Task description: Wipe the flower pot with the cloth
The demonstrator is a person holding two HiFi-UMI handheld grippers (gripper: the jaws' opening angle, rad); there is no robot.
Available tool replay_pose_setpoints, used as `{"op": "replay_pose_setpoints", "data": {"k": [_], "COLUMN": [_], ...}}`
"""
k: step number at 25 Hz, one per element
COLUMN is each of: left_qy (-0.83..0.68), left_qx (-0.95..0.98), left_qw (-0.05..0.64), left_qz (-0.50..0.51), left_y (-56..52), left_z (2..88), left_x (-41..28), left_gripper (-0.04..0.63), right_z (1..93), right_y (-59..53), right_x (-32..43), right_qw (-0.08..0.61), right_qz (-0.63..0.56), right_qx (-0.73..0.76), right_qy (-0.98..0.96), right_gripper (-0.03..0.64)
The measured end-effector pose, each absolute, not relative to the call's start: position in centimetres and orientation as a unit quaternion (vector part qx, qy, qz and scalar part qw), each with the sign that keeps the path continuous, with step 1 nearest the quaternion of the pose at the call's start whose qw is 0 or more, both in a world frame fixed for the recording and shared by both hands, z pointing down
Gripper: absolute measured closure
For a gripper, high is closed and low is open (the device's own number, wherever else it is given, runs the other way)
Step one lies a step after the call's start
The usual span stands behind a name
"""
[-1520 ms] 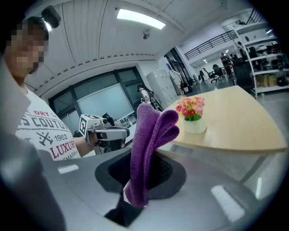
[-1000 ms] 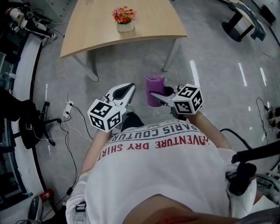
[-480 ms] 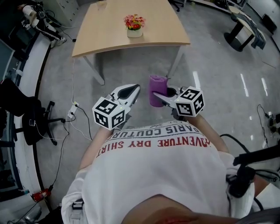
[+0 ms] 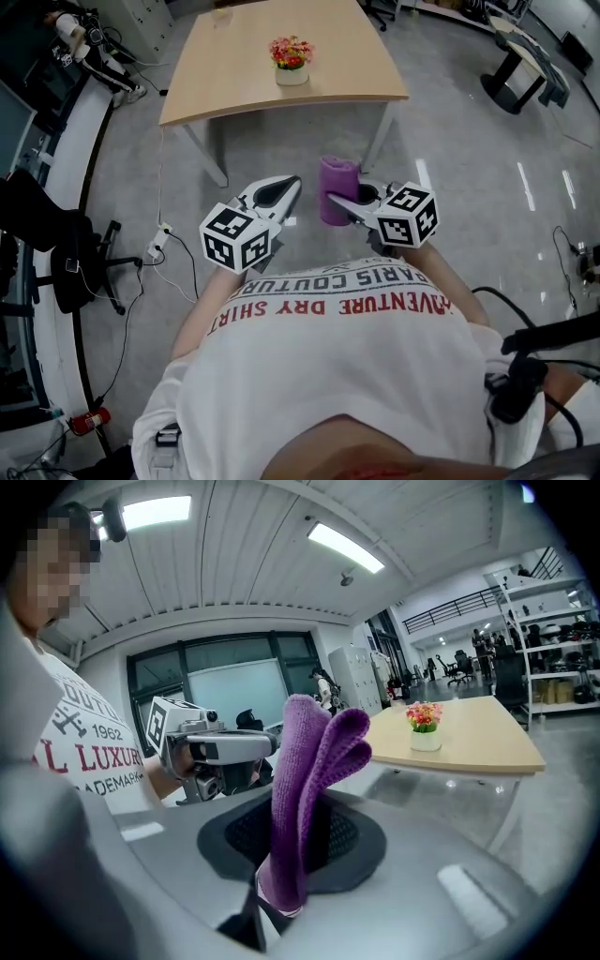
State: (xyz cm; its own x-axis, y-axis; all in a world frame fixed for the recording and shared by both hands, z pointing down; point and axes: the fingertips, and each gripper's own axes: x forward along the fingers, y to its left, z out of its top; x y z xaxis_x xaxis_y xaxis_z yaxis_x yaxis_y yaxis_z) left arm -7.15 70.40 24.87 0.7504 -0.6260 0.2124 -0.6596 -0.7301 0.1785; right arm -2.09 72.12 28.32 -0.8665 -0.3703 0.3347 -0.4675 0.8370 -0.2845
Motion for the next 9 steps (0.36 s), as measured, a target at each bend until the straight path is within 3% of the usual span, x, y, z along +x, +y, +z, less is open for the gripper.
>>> {"op": "replay_pose_setpoints", "data": {"k": [9], "left_qy": [-0.349], "left_qx": [0.927], "left_qw": [0.122], "left_qz": [0.069], "left_y": [70.08], "left_z": [25.11], "left_x": [-7.53], "left_gripper": [0.594], "right_z": [27.98], "right_y": [71.81], "right_x": [-2.53], "right_qw": [0.123], "right_qz": [0.177], "right_qx": [0.218], "right_qy": [-0.952], "right_gripper": [0.560]}}
